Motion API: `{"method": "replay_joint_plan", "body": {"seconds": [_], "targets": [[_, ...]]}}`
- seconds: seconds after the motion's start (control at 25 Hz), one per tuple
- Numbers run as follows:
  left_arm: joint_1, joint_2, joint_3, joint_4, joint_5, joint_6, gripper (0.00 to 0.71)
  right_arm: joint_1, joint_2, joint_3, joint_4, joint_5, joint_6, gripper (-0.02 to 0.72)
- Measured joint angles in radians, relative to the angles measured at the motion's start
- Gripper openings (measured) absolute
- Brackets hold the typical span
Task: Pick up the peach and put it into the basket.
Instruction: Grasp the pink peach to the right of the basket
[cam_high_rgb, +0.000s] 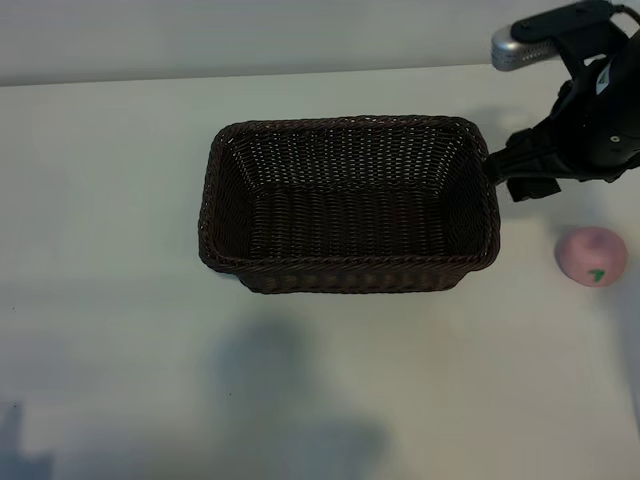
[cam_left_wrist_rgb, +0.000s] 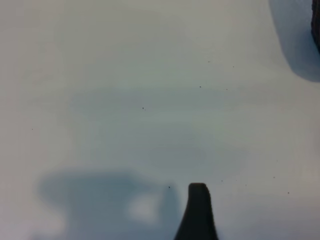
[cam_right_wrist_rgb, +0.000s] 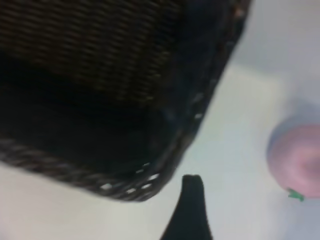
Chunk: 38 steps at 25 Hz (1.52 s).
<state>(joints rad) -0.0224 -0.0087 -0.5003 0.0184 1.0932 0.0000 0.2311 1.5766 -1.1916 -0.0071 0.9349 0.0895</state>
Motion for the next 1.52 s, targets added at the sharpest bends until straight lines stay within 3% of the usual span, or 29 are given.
{"method": "replay_joint_plan", "body": {"seconds": [0.32, 0.68, 1.52], "targets": [[0.0, 0.0, 0.0, 0.0, 0.0, 0.0, 0.593, -0.117, 0.104, 0.0, 0.0, -0.022, 0.006, 0.594], [0.0, 0.0, 0.0, -0.012, 0.0, 0.0, 0.592, -0.239, 0.164, 0.074, 0.018, -0.067, -0.03, 0.594], [0.0, 0.0, 0.0, -0.012, 0.0, 0.0, 0.592, -0.244, 0.211, 0.164, 0.021, -0.237, -0.025, 0.594]]}}
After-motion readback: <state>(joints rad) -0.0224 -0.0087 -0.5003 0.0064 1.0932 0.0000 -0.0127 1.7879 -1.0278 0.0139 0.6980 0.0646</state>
